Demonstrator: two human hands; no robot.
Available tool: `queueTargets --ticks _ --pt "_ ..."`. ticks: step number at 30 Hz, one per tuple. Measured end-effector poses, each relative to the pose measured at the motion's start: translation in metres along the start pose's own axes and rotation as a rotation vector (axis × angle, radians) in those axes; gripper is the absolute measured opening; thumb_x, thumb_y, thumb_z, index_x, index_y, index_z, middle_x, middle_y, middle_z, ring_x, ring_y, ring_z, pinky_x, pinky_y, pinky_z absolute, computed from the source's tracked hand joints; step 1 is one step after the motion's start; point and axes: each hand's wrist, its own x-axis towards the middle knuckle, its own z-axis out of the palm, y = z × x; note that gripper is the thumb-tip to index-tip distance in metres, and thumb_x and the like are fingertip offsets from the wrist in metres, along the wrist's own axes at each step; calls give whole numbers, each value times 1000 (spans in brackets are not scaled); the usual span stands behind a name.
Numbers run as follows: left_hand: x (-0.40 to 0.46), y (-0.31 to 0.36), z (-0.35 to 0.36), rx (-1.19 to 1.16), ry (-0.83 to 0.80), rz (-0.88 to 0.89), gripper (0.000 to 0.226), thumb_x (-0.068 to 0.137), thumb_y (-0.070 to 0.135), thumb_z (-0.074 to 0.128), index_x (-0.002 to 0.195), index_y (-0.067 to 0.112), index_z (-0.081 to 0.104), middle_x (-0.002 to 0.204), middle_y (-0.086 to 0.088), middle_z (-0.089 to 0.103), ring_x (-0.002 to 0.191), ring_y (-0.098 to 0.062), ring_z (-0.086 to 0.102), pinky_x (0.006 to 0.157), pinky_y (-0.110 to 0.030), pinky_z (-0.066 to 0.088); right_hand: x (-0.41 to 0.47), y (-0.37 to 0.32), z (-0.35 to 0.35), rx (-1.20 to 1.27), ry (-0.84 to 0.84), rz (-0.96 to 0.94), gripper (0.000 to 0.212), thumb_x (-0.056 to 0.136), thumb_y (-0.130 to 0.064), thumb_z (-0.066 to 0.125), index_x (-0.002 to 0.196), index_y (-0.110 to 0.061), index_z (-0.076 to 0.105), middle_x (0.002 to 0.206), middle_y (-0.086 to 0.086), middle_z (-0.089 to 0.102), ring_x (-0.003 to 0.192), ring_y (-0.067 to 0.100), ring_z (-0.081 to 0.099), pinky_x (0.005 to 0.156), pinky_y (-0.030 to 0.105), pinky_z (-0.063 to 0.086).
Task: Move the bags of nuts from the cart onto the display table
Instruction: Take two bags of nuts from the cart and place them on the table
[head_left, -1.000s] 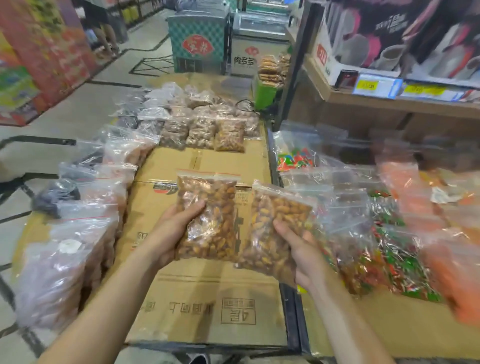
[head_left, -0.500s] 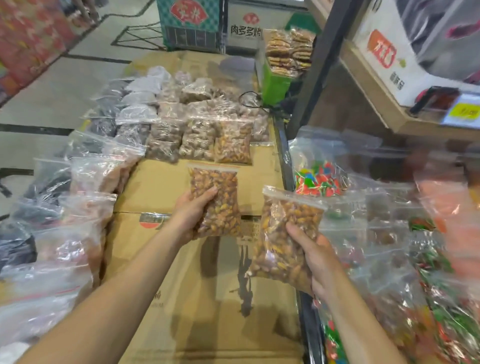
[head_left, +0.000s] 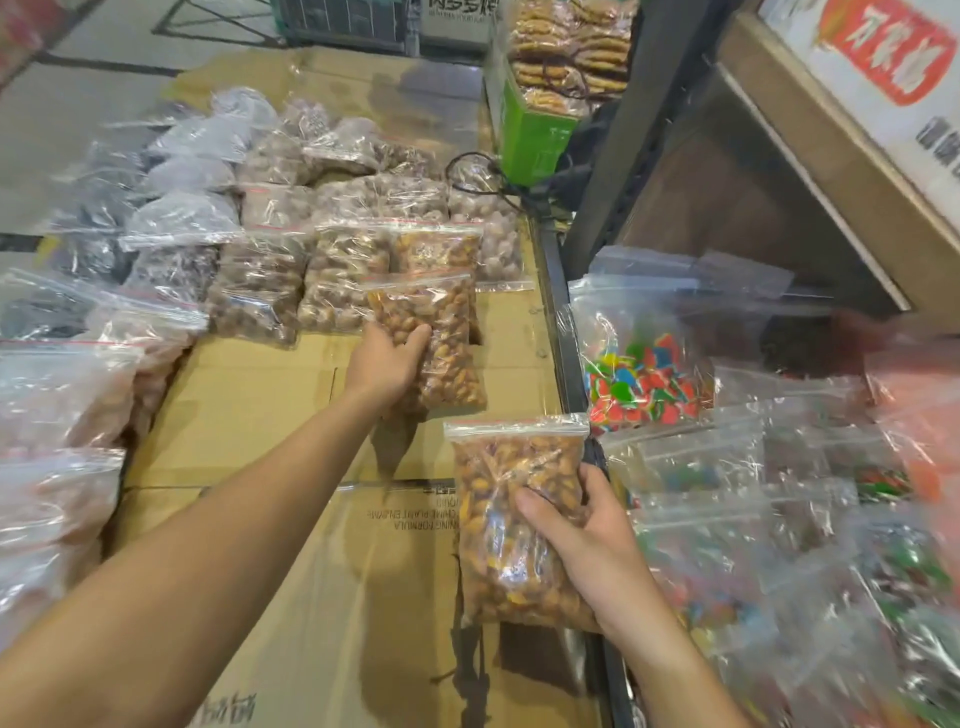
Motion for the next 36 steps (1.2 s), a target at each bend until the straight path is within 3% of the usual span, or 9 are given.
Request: queueTargets --ticks 3,7,11,16,21,24,29,33,36 --pt "-3 -3 -5 60 20 23 65 94 55 61 131 4 44 126 -12 59 117 -33 57 85 -38 43 4 -1 5 17 2 -2 101 58 -64 90 143 -26 51 120 -10 76 106 10 74 98 44 58" --pt "-2 -3 -8 126 -58 83 58 91 53 66 128 11 49 113 -7 65 102 -30 65 86 -45 55 9 3 17 76 41 4 85 68 -50 87 141 -25 52 123 -5 74 103 10 76 83 32 62" --pt "-2 1 -9 132 -155 127 58 86 59 66 123 16 52 101 -5 70 89 -25 70 82 -50 60 18 2 31 101 64 35 61 82 -34 85 134 -25 56 119 -1 76 100 16 77 83 39 64" --pt "-23 -4 -30 131 -126 113 62 97 39 62 148 12 41 105 -6 66 99 -31 67 87 -44 56 32 -11 55 76 20 6 50 84 -36 85 125 -31 57 116 -2 76 98 16 78 80 39 63" --pt "-77 -37 -67 146 -25 125 58 99 33 57 150 10 41 135 -14 59 119 -30 59 99 -42 47 68 -22 90 -52 83 -13 80 69 -67 80 133 -27 54 128 -6 69 115 20 68 102 47 55" --pt "-112 -58 -82 251 -12 190 55 100 35 56 148 10 45 137 -15 58 122 -29 57 101 -41 46 73 -22 105 -203 202 -25 59 87 -57 72 127 -19 53 125 -3 65 115 22 64 99 40 53" --pt "-152 -79 -91 444 -6 246 52 99 39 54 145 14 50 139 -17 55 122 -39 57 101 -47 48 62 -24 117 -415 346 -69 78 96 -50 66 152 -7 33 151 16 44 139 37 46 109 46 43" --pt "-178 -82 -93 666 47 353 52 95 42 55 139 15 55 134 -20 59 113 -44 59 93 -52 51 31 -27 108 -538 355 -121 83 98 -38 65 161 -14 18 160 14 32 146 38 36 114 47 38" --pt "-200 -76 -92 754 76 422 51 94 46 57 136 17 56 141 -21 55 123 -46 53 94 -57 50 -5 -16 95 -714 316 -240 66 100 -42 57 158 -19 34 163 7 30 151 35 30 120 50 33"
